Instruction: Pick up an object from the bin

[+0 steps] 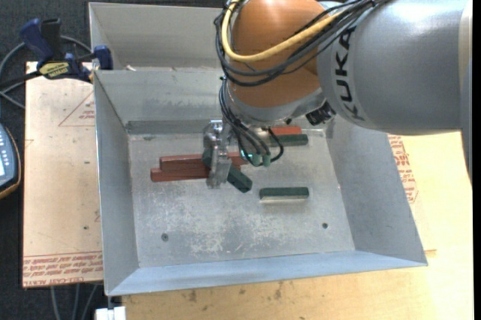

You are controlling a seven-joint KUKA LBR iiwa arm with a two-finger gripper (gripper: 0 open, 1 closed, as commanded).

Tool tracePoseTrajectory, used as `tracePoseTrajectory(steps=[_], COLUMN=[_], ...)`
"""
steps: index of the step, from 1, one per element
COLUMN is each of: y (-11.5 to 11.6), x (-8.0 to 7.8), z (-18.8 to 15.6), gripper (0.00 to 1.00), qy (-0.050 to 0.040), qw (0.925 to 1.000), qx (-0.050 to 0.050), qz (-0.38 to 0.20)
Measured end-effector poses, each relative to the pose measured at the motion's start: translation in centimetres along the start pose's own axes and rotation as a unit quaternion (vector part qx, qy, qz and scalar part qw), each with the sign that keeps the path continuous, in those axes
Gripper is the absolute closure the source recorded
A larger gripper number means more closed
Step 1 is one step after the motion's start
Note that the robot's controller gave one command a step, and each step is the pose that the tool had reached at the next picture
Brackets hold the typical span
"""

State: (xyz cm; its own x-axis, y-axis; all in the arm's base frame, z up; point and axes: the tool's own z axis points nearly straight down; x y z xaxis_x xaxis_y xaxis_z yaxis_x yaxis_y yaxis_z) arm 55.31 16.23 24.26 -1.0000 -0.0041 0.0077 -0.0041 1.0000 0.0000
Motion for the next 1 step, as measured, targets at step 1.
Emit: tracePoseTrajectory(steps=[1], y=[-1.25], x=[2.63], z=[17.23], gripper=[0.0], qy=[-0.0071], qw=[0.9999], qx=[-0.002], qz=[-0.013])
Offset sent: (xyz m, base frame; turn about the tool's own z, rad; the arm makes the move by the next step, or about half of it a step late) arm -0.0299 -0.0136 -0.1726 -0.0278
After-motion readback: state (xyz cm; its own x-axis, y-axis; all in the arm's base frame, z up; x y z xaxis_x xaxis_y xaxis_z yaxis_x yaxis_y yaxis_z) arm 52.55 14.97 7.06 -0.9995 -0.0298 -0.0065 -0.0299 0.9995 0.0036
